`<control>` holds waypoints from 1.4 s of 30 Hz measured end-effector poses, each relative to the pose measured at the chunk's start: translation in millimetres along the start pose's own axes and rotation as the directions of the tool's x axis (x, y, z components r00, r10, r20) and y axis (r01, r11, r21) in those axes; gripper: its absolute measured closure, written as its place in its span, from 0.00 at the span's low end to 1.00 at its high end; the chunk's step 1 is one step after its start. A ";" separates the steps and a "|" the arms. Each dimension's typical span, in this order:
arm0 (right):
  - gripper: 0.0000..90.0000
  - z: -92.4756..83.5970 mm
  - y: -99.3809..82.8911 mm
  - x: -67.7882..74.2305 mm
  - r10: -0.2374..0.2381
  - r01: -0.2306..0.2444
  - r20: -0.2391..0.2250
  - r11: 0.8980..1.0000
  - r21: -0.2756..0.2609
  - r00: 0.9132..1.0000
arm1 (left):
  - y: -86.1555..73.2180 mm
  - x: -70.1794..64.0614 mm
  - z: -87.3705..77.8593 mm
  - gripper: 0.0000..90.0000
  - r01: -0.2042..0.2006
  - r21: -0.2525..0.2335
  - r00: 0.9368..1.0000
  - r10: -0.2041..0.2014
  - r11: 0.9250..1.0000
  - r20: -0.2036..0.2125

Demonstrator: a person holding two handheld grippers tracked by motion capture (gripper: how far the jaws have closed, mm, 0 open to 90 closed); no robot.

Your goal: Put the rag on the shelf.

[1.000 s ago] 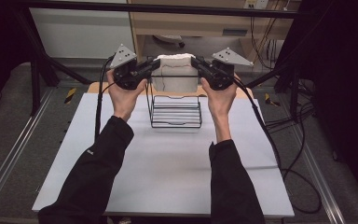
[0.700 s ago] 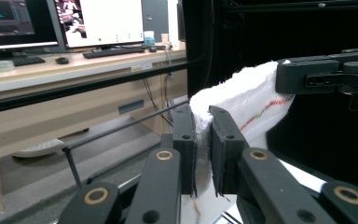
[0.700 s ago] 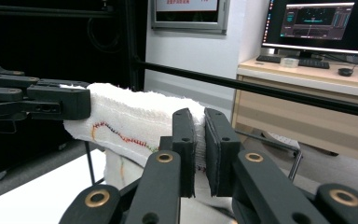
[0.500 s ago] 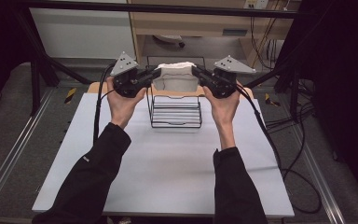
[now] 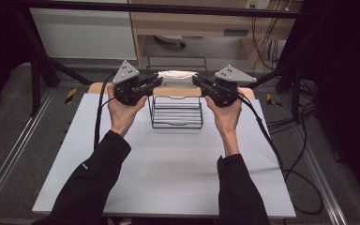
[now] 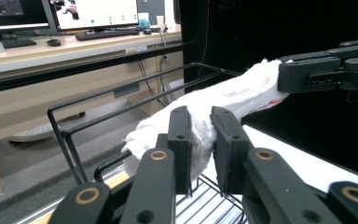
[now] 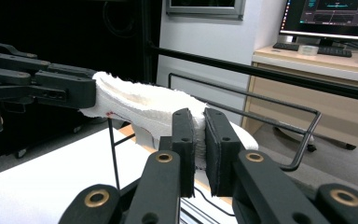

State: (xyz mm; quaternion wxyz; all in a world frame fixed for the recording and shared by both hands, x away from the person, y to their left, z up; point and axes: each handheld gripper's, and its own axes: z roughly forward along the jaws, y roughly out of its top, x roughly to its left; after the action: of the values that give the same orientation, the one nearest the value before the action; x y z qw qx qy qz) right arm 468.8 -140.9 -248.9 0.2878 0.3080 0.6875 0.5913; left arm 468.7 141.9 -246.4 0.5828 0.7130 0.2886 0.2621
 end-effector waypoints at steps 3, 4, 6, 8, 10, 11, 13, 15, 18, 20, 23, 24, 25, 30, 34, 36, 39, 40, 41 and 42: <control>0.93 -0.6 -1.4 0.4 -0.010 0.010 -0.003 1.000 0.003 1.000 | 3.7 1.4 -6.8 0.80 0.004 0.008 1.000 -0.004 1.000 -0.004; 0.93 -0.8 -1.9 0.6 -0.009 0.009 -0.004 1.000 0.004 1.000 | 6.1 2.7 -9.6 0.80 0.010 0.004 1.000 -0.010 1.000 -0.006; 0.93 -0.9 -3.1 0.3 -0.010 0.010 -0.005 1.000 0.002 1.000 | 12.2 6.6 -14.9 0.78 0.022 -0.006 1.000 -0.022 1.000 -0.010; 0.93 -1.4 -4.7 0.2 -0.010 0.010 -0.007 1.000 0.007 1.000 | 19.2 10.5 -17.8 0.77 0.038 -0.008 0.999 -0.038 0.999 -0.011; 0.93 -1.7 -6.0 0.4 -0.013 0.013 -0.008 1.000 0.010 1.000 | 25.5 13.4 -17.5 0.77 0.039 -0.003 0.999 -0.039 0.999 -0.021; 0.93 -1.7 -6.5 0.7 -0.016 0.016 -0.009 1.000 0.009 1.000 | 28.3 14.3 -16.3 0.78 0.047 -0.001 0.999 -0.047 0.999 -0.021; 0.93 -1.7 -7.4 1.3 -0.022 0.022 -0.008 1.000 0.010 1.000 | 32.8 15.0 -12.7 0.82 0.060 0.002 0.998 -0.060 0.998 -0.013; 0.93 -1.6 -8.3 1.3 -0.019 0.019 -0.009 1.000 0.009 1.000 | 36.4 14.5 -5.6 0.87 0.056 0.018 0.998 -0.056 0.998 -0.016; 0.93 -2.0 -9.4 0.9 -0.020 0.020 -0.012 1.000 0.009 1.000 | 38.0 14.8 5.0 0.94 0.062 0.053 0.998 -0.061 0.997 -0.012; 0.93 -2.2 -10.0 0.9 -0.021 0.021 -0.013 1.000 0.010 1.000 | 37.3 14.4 12.5 0.97 0.065 0.076 0.998 -0.065 0.995 -0.003; 0.92 -2.5 -11.6 0.8 -0.025 0.025 -0.016 1.000 0.011 1.000 | 33.9 11.5 20.2 0.99 0.067 0.102 0.997 -0.069 0.993 0.017; 0.92 -2.6 -12.0 0.6 -0.026 0.026 -0.017 1.000 0.012 1.000 | 32.0 10.1 21.6 0.99 0.068 0.107 0.997 -0.070 0.992 0.024; 0.92 -2.6 -12.5 0.5 -0.026 0.026 -0.018 1.000 0.012 1.000 | 29.9 8.6 22.6 1.00 0.062 0.117 0.997 -0.066 0.991 0.029; 0.92 -2.9 -15.0 0.1 -0.028 0.028 -0.023 0.999 0.015 0.999 | 17.2 3.6 24.8 1.00 0.033 0.146 0.998 -0.040 0.989 0.043; 0.91 -2.6 -16.6 0.9 -0.028 0.029 -0.028 0.999 0.032 0.999 | 10.9 2.6 25.6 1.00 0.020 0.150 0.999 -0.027 0.989 0.040; 0.90 -2.7 -17.4 0.8 -0.027 0.028 -0.032 0.999 0.041 0.999 | 8.2 2.0 26.5 1.00 0.021 0.150 0.999 -0.027 0.988 0.036; 0.87 -3.2 -18.5 0.0 -0.022 0.023 -0.036 0.999 0.049 0.999 | 5.1 1.7 28.4 1.00 0.024 0.161 0.999 -0.030 0.987 0.031; 0.86 -3.4 -18.5 0.0 -0.023 0.025 -0.037 0.998 0.051 0.999 | 4.5 1.7 28.7 1.00 0.024 0.161 0.999 -0.029 0.987 0.029; 0.84 -3.9 -18.2 -0.1 -0.027 0.029 -0.037 0.998 0.048 0.999 | 3.8 1.7 29.1 1.00 0.026 0.162 0.999 -0.031 0.986 0.029; 0.83 -5.0 -17.4 0.0 -0.020 0.022 -0.046 0.999 0.045 0.999 | 3.6 1.9 29.4 1.00 0.026 0.162 0.999 -0.031 0.986 0.028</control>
State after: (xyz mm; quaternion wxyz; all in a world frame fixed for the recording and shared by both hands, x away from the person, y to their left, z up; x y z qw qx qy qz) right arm 463.5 -146.0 -265.5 0.2709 0.2936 0.7104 0.5794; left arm 491.3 122.7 -248.2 0.5310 0.7577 0.3103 0.2183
